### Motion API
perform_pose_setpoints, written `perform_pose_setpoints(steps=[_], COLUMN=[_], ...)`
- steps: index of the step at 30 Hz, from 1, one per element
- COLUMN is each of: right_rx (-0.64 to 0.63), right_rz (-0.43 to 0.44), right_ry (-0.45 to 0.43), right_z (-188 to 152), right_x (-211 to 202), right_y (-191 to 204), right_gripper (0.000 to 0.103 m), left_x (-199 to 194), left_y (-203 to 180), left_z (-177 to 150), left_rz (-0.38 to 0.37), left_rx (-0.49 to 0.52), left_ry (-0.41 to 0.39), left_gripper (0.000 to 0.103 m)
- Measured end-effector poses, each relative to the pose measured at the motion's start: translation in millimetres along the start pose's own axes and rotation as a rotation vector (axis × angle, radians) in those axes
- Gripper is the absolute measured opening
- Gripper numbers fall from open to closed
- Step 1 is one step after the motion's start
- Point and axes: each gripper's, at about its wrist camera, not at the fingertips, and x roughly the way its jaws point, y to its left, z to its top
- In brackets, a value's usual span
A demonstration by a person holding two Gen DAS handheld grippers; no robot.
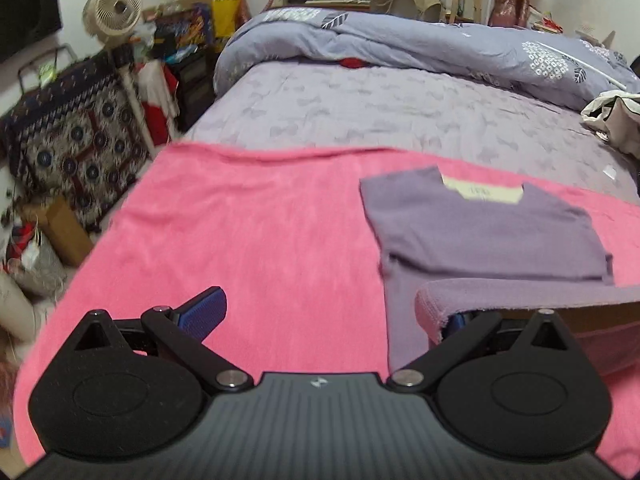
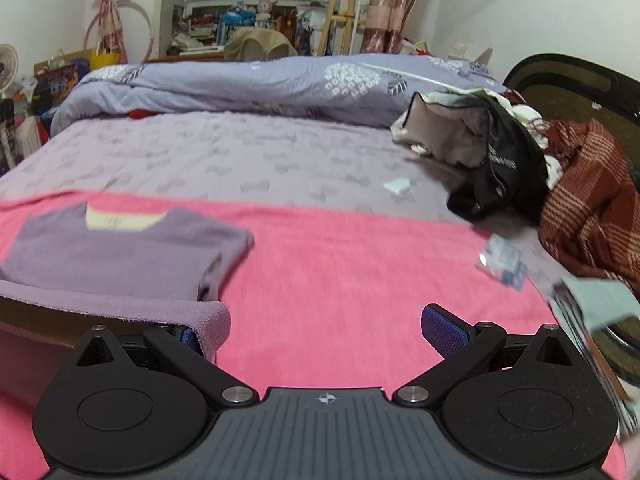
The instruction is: Fold clothes
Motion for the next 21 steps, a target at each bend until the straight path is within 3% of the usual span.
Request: perform_pose_setpoints(steps=[7, 11, 13, 17, 21], right_rx=[0.030, -0.026, -0.049, -0.107, -0.147], right_rz=[0.021, 0.010, 0.001, 0.021, 0.070], right_ry=[-0.032, -0.005, 0.035, 0.241, 0.372], right_z=[58, 86, 97, 100, 106], right_x=[95, 167, 205, 268, 298], right_y=[22, 40, 48, 65, 71], right_gripper=[0.103, 0.103, 0.103, 0.103, 0.103], left_x=[75, 145, 185, 252, 280], left_y=[-9, -17, -27, -42, -30], left_z=[78, 115, 128, 136, 136], left_rz=[-0.006, -0.030, -0.038, -0.012, -0.036], left_rx=[0.020, 0.003, 0.011, 0.009, -0.091], left_ry=[-0.046, 0.005, 0.083, 0.279, 0.406], left_gripper=[0.103, 0.103, 0.103, 0.101, 0.101])
